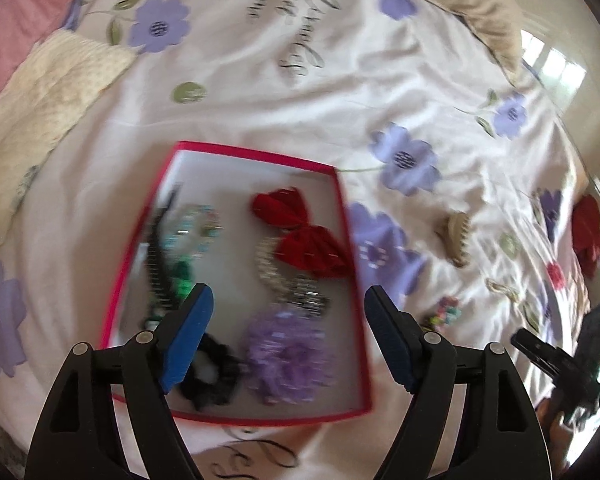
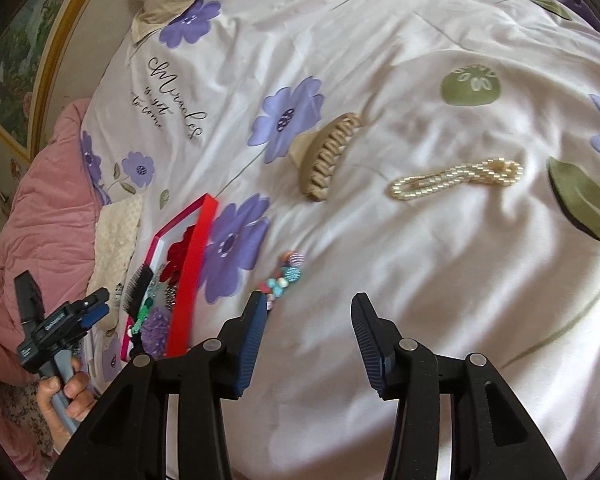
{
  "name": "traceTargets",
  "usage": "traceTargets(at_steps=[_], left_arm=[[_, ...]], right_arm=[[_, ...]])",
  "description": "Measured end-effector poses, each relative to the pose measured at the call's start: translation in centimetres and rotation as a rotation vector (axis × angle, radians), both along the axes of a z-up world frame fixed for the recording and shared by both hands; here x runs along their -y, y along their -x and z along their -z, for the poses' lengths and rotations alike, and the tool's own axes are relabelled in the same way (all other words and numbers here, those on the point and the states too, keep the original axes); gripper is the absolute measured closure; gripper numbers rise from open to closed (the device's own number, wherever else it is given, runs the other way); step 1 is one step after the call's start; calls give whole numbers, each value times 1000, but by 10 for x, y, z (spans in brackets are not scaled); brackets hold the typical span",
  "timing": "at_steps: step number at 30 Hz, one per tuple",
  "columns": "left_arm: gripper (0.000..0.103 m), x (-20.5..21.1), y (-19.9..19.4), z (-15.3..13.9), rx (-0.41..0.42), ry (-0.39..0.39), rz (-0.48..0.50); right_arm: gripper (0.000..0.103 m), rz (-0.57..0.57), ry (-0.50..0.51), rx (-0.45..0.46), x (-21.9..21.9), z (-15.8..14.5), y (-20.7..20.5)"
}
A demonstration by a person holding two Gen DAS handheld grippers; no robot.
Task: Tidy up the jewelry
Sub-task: 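Grasp pastel beaded hair tie with left tool while right tool grasps pearl necklace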
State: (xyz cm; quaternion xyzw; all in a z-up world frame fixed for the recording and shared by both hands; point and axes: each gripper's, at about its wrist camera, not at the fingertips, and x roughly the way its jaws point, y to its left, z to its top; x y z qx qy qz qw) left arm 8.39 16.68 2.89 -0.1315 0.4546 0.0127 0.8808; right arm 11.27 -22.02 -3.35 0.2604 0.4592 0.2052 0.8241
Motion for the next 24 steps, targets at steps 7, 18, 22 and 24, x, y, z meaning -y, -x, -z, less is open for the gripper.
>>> traceTargets(at_steps=[7,18,22,24], left_arm=[[24,61,-10,9,-30,4,145],[24,133,-27,37,-95,2,305],[24,155,-39,50,-121,1,349],[24,166,-47,57,-133,2,369]], right_arm=[[53,50,15,-21,25,9,1],[48,123,31,-38,56,17,-16],[48,150,36,-56,62,26,-31],[48,162,33,-69,65,31,-39]])
